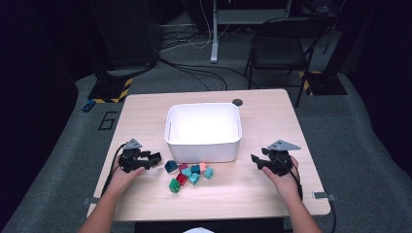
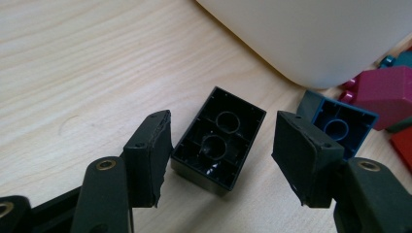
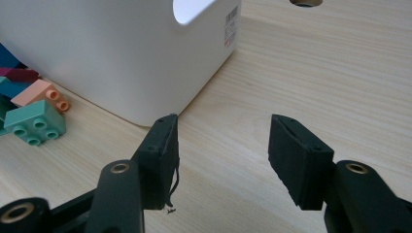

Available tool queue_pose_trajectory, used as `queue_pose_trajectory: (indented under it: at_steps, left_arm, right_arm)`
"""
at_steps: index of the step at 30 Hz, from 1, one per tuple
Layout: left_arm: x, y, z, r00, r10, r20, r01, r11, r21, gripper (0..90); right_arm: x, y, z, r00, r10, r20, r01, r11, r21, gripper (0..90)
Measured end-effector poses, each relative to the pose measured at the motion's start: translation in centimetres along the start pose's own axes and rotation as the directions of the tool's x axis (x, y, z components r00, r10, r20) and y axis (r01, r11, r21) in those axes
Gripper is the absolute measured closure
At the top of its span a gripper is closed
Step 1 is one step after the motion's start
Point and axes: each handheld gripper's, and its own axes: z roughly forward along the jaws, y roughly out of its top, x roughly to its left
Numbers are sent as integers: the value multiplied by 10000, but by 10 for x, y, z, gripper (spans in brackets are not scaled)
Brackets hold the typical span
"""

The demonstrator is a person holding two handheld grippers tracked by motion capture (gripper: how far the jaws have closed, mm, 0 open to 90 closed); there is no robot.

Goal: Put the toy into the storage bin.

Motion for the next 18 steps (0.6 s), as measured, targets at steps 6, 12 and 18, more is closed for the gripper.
queue_pose_trajectory:
  at_steps: [6, 12, 18]
  left_arm:
    - [-10, -2, 2, 9988, 402, -282, -387, 9980, 507, 485]
    - [-14, 0, 1, 9970, 573, -511, -542, 9967, 600, 584]
    - [-16, 5, -5, 9971, 511, -568, -490, 9981, 379, 586]
  right_arm:
    - [0, 0, 0, 10000, 1, 2, -1, 10000, 8, 443]
    - [0, -1, 0, 10000, -24, 12, 24, 10000, 23, 443]
    - [0, -1, -1, 10000, 0, 10, 0, 10000, -1, 442]
